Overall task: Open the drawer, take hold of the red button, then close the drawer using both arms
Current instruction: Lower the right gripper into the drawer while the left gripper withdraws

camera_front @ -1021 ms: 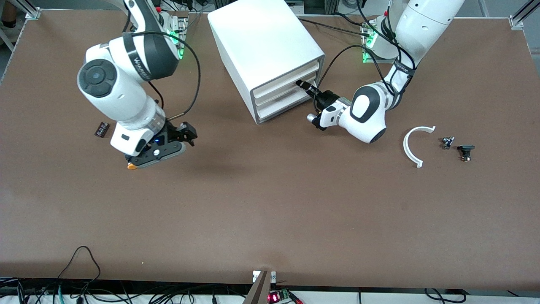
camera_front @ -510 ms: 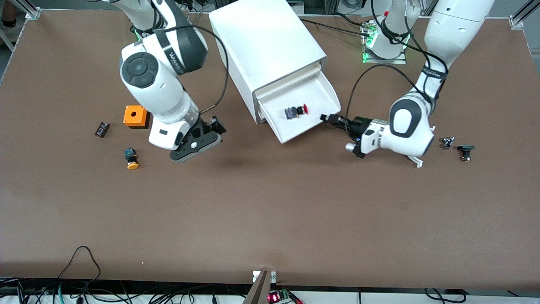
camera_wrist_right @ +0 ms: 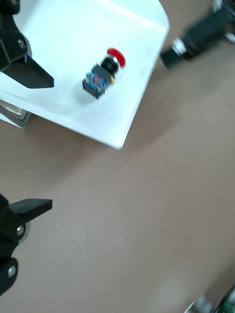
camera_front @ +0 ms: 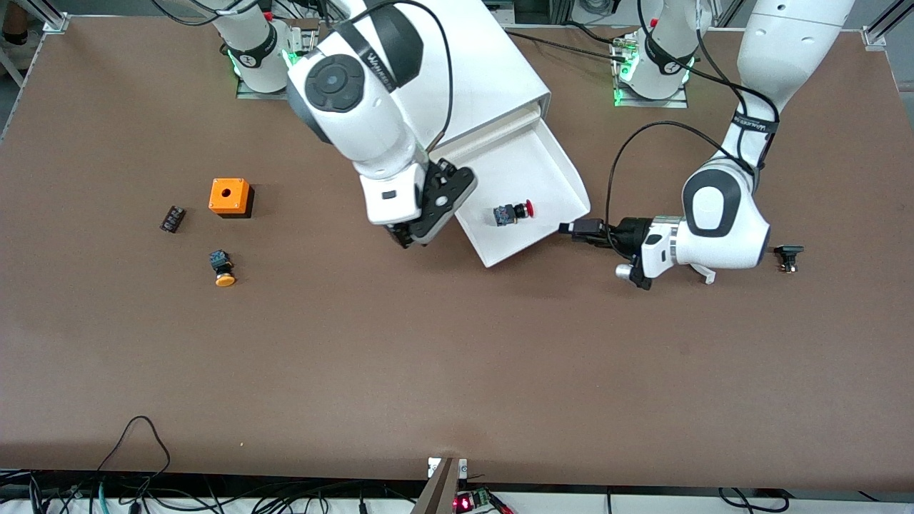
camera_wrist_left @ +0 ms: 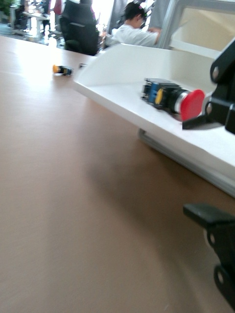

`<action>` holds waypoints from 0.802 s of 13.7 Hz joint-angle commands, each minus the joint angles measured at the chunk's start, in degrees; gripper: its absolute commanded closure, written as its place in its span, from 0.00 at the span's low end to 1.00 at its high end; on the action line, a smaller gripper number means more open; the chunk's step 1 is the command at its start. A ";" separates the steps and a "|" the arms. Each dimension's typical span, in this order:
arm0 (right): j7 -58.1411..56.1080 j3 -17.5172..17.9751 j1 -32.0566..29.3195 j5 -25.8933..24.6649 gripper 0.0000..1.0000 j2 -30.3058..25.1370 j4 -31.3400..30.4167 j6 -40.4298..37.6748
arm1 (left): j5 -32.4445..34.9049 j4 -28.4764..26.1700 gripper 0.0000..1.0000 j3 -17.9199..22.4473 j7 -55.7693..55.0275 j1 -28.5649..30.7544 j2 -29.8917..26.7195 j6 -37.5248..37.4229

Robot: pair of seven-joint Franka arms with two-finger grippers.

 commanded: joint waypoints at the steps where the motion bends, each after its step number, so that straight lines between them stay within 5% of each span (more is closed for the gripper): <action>1: -11.61 0.75 1.73 0.21 0.00 2.69 3.63 -0.60 | 4.88 -0.67 0.00 0.10 -0.91 0.44 -3.62 5.79; 4: -23.05 0.84 4.01 0.21 0.00 6.37 5.74 -0.51 | 6.84 -0.67 0.00 0.01 -1.00 3.08 -8.00 21.25; 9: -26.16 0.05 8.85 -3.56 0.00 13.15 12.78 -1.21 | 7.81 -1.46 0.00 0.10 -1.17 4.66 -13.02 21.82; 11: -26.33 -0.47 9.82 -4.18 0.00 13.60 12.69 -1.30 | 14.37 -1.72 0.00 0.18 -1.52 7.02 -16.00 20.77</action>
